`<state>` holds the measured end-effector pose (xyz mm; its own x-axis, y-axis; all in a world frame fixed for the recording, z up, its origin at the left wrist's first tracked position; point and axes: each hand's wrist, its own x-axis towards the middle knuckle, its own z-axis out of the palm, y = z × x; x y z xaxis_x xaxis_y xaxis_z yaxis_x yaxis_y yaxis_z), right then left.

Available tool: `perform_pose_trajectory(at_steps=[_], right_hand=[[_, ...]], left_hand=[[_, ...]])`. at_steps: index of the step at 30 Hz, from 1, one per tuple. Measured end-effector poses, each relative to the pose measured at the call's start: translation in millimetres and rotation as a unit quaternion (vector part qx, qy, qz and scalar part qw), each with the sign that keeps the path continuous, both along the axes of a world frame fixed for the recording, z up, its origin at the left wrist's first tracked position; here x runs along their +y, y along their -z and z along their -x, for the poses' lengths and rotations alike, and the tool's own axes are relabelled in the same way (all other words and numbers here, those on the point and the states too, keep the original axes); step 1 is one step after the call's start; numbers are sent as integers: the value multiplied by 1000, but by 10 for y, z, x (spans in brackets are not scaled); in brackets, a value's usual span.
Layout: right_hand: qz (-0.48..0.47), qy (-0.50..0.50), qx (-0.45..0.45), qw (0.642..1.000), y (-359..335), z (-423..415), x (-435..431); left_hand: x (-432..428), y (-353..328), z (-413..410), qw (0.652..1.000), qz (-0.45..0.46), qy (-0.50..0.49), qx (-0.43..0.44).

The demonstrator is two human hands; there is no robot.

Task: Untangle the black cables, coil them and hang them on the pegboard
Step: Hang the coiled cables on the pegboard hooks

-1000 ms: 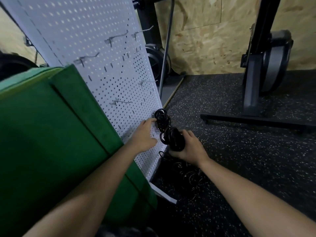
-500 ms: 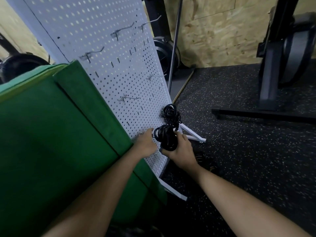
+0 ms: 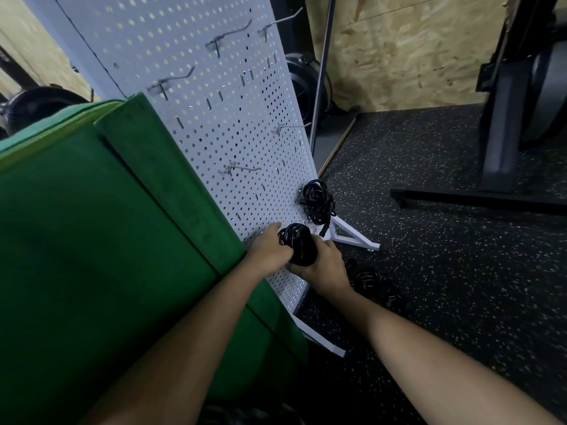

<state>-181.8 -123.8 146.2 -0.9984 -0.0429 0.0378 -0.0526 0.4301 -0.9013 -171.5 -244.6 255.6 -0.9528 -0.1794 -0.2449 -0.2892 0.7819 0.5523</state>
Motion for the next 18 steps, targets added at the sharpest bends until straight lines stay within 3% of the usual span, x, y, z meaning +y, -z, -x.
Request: perform_pose_trajectory(at_steps=[18], right_hand=[[17,-22,-27,999,81,101,-177]], left_hand=[[48,-14,-22,999,30,10,24]])
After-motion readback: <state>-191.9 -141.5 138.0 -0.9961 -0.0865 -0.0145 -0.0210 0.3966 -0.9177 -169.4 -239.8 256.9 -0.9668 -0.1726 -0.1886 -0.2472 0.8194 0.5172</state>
